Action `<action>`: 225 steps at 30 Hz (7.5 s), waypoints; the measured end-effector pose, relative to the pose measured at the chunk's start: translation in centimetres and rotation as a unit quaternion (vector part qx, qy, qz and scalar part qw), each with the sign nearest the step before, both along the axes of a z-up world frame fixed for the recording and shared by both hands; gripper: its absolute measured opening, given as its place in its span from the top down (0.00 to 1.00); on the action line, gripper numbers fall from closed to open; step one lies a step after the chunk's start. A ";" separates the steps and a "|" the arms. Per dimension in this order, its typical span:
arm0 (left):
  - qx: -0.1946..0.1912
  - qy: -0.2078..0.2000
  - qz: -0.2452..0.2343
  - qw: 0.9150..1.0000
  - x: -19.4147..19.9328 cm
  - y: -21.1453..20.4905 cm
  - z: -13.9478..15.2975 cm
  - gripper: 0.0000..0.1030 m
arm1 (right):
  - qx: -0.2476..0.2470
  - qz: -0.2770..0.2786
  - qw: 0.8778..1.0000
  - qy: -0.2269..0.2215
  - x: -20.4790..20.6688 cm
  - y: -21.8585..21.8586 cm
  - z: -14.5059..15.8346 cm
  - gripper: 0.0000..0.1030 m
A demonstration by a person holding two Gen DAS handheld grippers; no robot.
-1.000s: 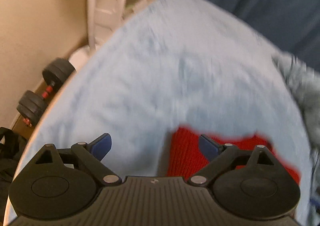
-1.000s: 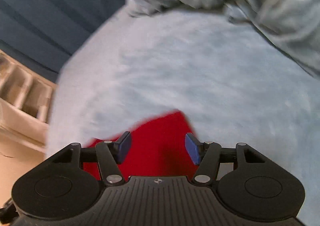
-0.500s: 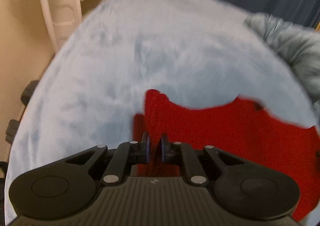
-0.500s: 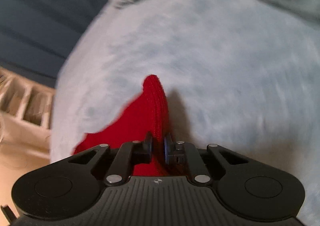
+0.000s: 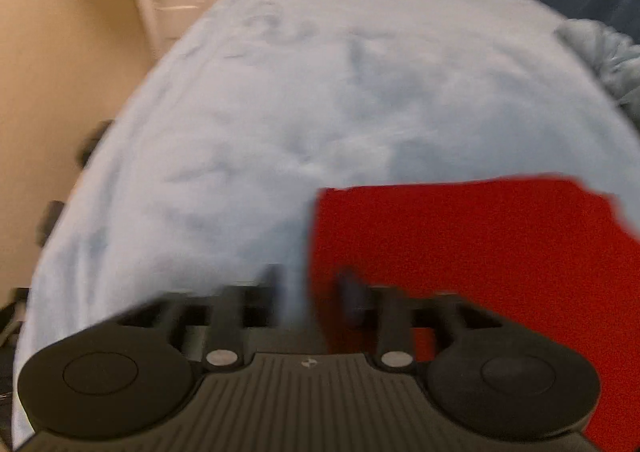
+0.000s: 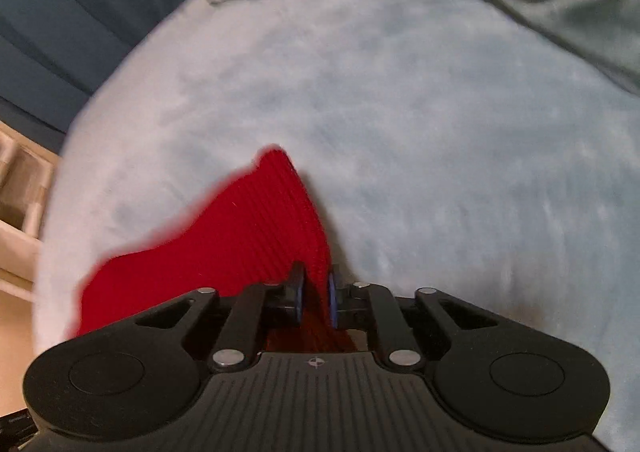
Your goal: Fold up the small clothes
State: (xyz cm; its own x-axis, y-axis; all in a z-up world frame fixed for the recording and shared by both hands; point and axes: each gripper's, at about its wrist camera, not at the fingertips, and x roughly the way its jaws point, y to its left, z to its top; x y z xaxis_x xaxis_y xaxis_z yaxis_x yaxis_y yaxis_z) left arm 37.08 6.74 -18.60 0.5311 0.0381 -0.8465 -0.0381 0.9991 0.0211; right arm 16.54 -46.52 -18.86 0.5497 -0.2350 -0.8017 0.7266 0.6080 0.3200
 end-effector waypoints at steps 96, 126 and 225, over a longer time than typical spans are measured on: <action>0.086 -0.065 0.000 0.994 -24.6 -2.0 6.0 0.00 | 0.028 -0.018 0.998 -0.050 -17.9 16.6 6.4 0.14; -0.013 0.068 0.124 0.990 -18.8 7.6 -1.5 0.00 | -0.148 0.022 0.989 -0.006 -1.9 19.1 8.8 0.85; 0.040 -0.044 -0.044 0.997 -41.2 -1.3 15.0 0.00 | -0.223 0.229 0.943 -0.094 -25.6 34.6 14.2 0.18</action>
State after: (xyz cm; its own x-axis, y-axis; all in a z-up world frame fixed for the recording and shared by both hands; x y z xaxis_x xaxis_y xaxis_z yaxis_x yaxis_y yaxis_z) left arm -4.12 5.47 -3.63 0.6078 0.0527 -0.7924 0.0449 0.9939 0.1005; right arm -9.08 -11.89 -4.67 0.7984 -0.2296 -0.5566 0.3114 0.9487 0.0554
